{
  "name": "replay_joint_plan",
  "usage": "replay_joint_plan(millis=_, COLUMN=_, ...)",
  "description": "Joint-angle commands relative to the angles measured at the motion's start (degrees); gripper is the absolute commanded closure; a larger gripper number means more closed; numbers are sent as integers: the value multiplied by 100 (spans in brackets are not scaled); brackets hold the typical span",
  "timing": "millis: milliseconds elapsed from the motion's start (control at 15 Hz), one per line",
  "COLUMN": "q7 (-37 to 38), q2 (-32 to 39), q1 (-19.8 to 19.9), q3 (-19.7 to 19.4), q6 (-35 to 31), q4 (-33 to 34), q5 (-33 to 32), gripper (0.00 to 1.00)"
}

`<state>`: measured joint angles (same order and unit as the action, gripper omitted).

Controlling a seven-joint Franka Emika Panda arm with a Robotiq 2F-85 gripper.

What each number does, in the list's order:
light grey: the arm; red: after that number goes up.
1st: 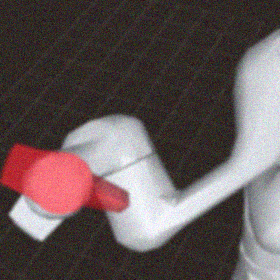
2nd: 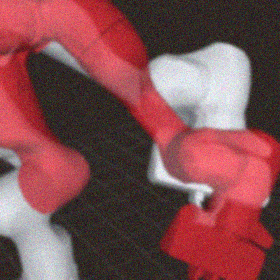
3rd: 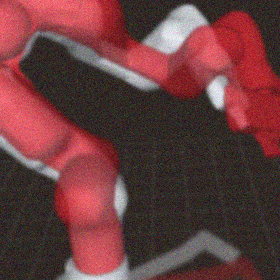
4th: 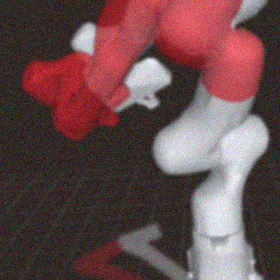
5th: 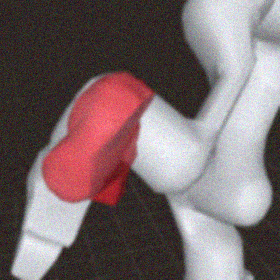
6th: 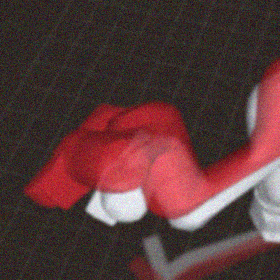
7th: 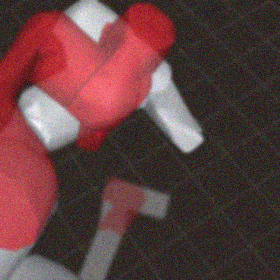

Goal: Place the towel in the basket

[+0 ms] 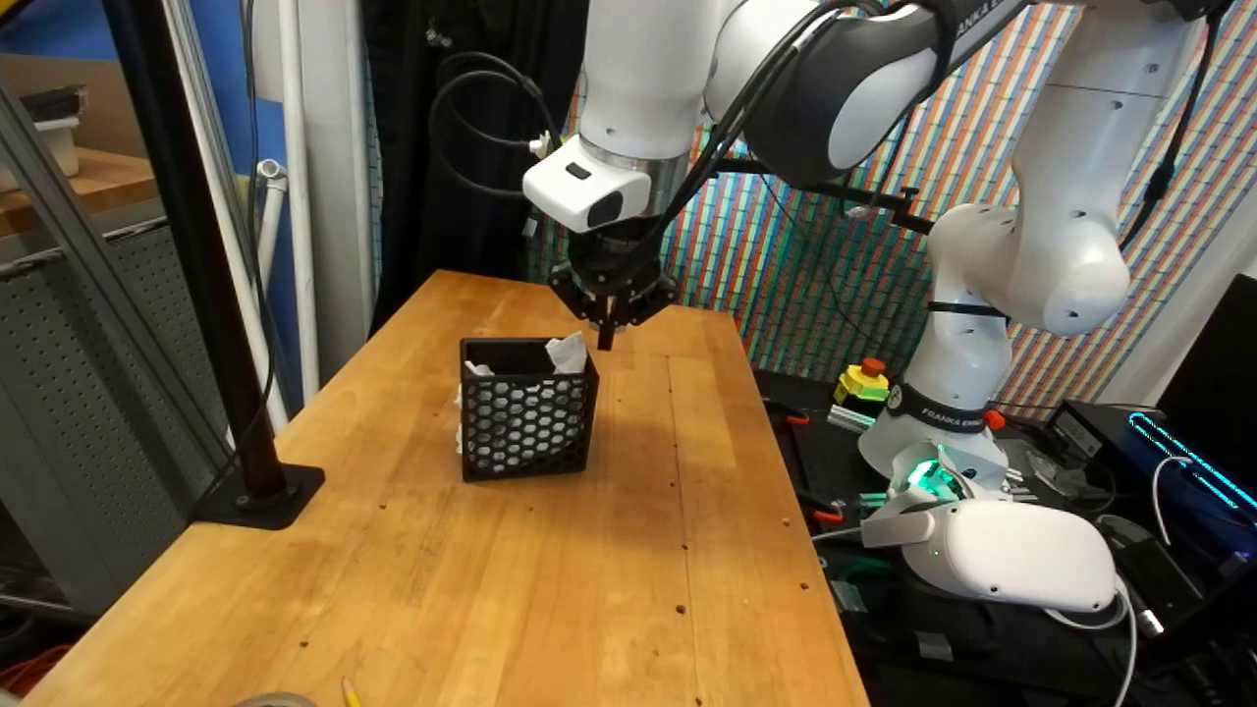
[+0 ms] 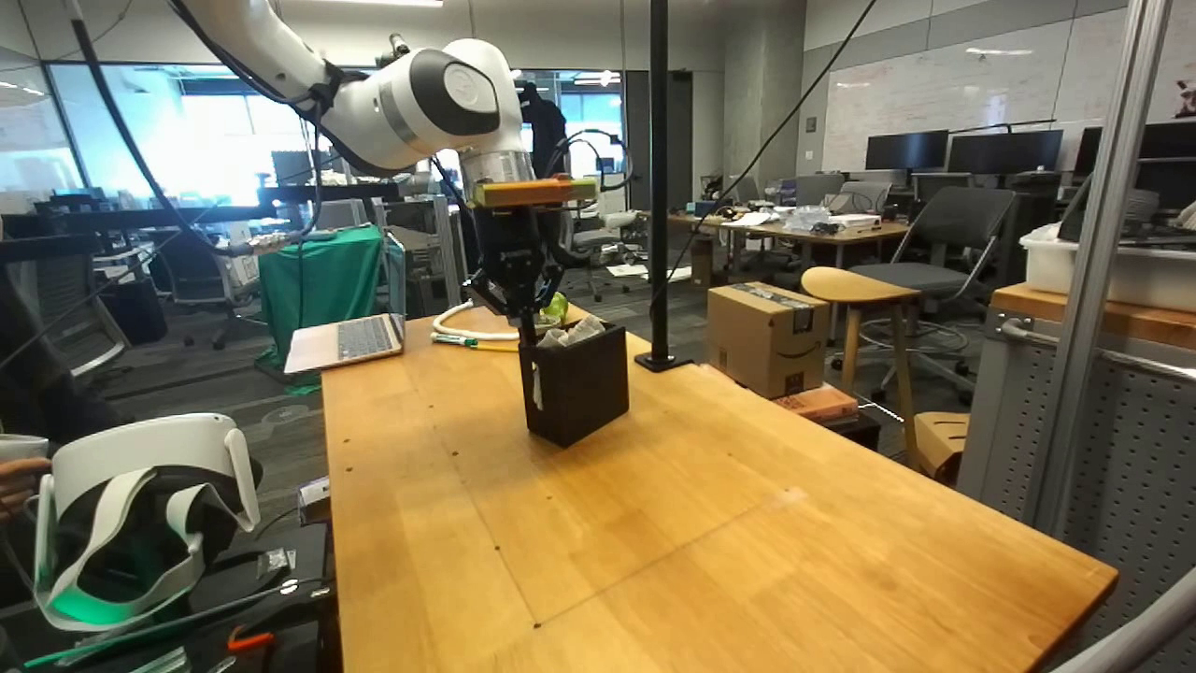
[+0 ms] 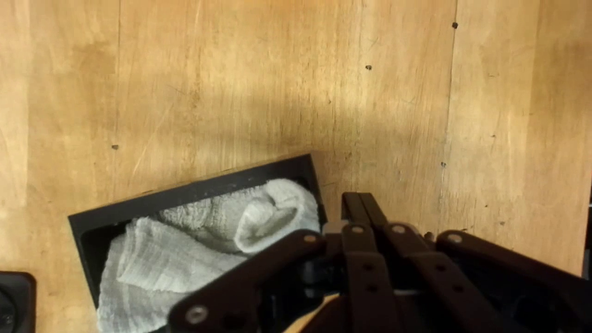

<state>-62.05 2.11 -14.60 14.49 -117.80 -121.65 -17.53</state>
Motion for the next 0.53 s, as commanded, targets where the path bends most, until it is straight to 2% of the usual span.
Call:
replay_joint_plan(millis=0, q7=-134, q2=116, q1=80, q3=-50, q6=-123, q4=75, q5=-53, gripper=95)
replay_joint_plan(millis=467, q7=-214, q2=349, q1=59, q3=-24, q6=-77, q4=361, q5=-264, gripper=95)
